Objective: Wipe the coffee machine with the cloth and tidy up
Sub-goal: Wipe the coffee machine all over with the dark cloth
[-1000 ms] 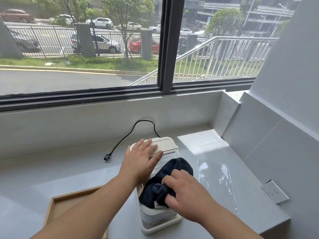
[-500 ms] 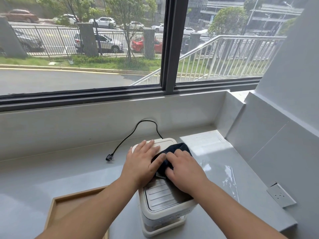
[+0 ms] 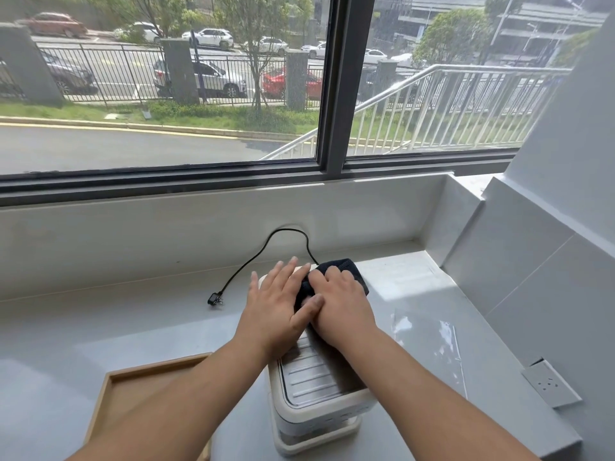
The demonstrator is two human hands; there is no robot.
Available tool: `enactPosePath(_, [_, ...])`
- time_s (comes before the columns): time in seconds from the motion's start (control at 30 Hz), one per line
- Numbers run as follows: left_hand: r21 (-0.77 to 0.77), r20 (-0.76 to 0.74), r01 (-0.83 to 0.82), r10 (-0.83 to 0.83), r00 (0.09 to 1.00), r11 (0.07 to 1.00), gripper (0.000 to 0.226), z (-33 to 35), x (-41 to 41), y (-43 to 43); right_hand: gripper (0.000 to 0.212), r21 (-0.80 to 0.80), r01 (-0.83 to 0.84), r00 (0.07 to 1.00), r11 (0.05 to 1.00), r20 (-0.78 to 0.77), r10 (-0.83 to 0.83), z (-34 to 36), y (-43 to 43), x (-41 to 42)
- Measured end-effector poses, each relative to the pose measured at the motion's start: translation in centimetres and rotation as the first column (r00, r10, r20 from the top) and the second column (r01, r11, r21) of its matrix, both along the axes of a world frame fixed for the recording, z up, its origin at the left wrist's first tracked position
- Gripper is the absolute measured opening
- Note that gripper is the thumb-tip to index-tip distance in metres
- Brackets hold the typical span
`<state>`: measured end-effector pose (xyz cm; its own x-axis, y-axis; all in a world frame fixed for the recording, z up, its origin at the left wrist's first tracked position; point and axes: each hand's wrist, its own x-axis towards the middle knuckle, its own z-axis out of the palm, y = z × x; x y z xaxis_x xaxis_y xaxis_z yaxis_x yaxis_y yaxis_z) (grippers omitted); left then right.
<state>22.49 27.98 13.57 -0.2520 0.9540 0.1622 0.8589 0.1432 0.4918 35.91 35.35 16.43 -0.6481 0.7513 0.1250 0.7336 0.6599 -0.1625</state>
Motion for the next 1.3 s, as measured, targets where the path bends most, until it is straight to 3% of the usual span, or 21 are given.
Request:
enactPosePath(0.17, [0.029,0.084,-0.012,0.01,0.996,0.999,0.087,0.0,-0.2,-0.2,0.025,-0.095,-0.078,0.994,0.992,-0.077,0.071,0.0,-1.7,-0.1])
enactPosePath(0.6, [0.017,0.225,-0.045,0.041,0.973,0.999,0.067,0.4,-0.3,0.1,0.033,-0.128,-0.146,0.983,0.981,-0.134,0.129,0.5,-4.8,1.4])
enactPosePath(0.83, [-0.017,0.15,-0.015,0.017,0.989,1.0,0.06,-0.1,-0.7,0.2,0.018,-0.149,-0.174,0.981,0.973,-0.115,0.158,0.7,-6.4,3.5])
enactPosePath(1.1, [-0.044,0.028,-0.016,0.018,0.999,0.999,0.05,-0.3,-0.3,0.3,0.021,-0.156,-0.292,0.956,0.944,-0.03,0.291,1.1,-9.0,6.8])
enactPosePath(1.3, [-0.079,-0.056,-0.027,0.023,0.998,0.996,0.052,-0.3,0.0,0.4,0.026,-0.167,-0.346,0.938,0.923,-0.047,0.343,1.1,-9.3,8.2])
